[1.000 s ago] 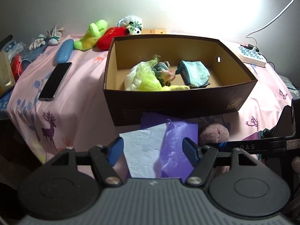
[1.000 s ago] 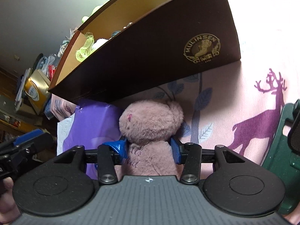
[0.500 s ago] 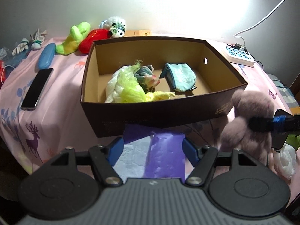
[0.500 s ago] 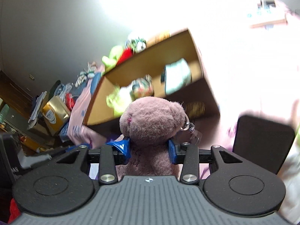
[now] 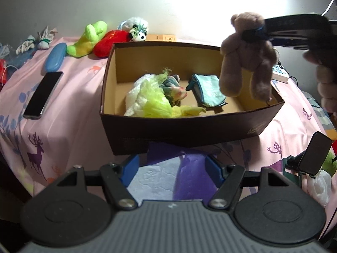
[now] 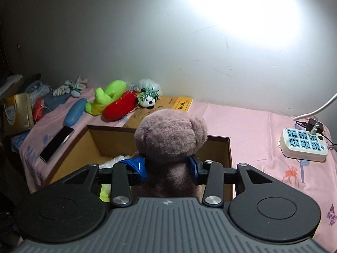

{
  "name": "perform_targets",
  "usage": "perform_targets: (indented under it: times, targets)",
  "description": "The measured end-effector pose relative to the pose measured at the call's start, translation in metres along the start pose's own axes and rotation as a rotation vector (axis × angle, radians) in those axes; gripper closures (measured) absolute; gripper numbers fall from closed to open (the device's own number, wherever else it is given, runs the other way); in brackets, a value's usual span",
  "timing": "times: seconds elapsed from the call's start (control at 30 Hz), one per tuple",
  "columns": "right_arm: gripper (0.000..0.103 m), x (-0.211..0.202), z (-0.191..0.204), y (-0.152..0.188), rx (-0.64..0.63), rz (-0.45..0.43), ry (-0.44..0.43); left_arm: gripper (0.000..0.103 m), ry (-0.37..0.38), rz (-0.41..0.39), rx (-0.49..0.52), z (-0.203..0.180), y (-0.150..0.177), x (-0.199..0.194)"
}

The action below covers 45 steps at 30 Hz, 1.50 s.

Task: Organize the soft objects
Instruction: 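Carry the pink teddy bear into the box and open the right gripper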

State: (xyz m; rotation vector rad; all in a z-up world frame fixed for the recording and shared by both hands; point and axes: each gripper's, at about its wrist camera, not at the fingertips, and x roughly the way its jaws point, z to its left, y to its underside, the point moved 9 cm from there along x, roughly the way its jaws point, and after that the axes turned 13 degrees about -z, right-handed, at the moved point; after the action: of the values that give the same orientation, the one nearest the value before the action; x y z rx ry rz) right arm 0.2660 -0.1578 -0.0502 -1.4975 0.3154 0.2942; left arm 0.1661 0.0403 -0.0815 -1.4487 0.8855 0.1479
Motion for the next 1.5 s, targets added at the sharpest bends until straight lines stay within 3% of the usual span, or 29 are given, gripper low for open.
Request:
perform_targets:
  times: [0.27, 0.5, 0.67, 0.87, 1.03, 1.17, 1.5]
  targets:
    - [0.079, 0.068, 0.032, 0.052, -0.084, 0.278, -0.079, 0.031, -0.047, 0.004, -0.034, 0.022, 0.009, -0.008]
    - [0.074, 0.088, 0.041, 0.078, 0.007, 0.438, -0.097, 0.030, -0.050, -0.001, -0.034, 0.023, 0.009, -0.011]
    - [0.074, 0.079, 0.035, 0.072, 0.026, 0.439, -0.067, 0.029, -0.067, 0.007, -0.048, 0.024, 0.004, -0.007]
    - [0.075, 0.053, 0.024, 0.049, 0.093, 0.366, -0.064, 0.029, -0.070, 0.002, -0.030, 0.015, -0.003, -0.007]
    - [0.075, 0.013, 0.027, 0.039, 0.178, 0.324, -0.138, 0.029, -0.098, 0.022, -0.009, 0.006, -0.005, -0.002]
    - [0.075, -0.023, 0.034, 0.037, 0.173, 0.278, -0.181, 0.029, -0.116, 0.030, -0.005, -0.001, -0.007, -0.001]
    - [0.075, -0.104, 0.027, 0.060, 0.230, 0.216, -0.252, 0.027, -0.164, 0.048, 0.044, -0.039, 0.000, -0.010]
